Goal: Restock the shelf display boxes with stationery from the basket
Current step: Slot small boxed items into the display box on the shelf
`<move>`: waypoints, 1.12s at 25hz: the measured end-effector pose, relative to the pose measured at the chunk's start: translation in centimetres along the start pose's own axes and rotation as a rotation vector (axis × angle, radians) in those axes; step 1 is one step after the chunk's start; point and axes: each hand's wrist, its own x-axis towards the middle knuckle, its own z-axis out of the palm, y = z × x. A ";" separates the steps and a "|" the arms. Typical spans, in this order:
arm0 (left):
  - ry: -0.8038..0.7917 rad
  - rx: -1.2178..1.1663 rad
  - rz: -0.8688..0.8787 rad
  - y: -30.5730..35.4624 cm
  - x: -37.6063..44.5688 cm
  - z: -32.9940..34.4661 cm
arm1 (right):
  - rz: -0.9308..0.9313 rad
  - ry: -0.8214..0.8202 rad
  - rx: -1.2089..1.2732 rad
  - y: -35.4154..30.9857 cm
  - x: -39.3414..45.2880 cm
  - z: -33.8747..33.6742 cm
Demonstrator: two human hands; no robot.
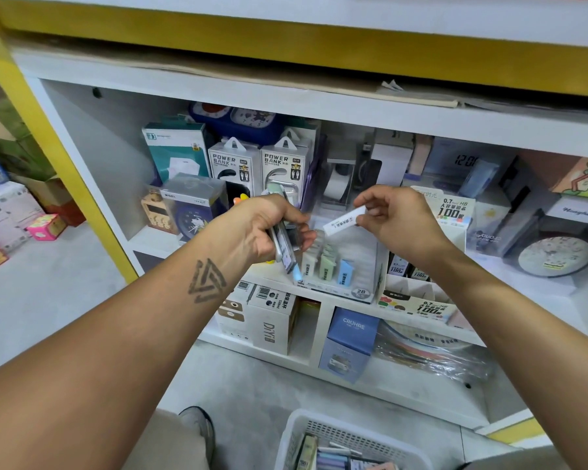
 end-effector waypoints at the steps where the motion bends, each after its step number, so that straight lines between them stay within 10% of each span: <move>1: 0.006 0.001 0.002 0.0 0.0 -0.2 | -0.006 0.017 -0.002 0.0 0.2 0.3; 28: -0.005 0.076 -0.025 -0.1 -0.2 -1.3 | -0.225 -0.070 -0.218 0.0 1.6 5.6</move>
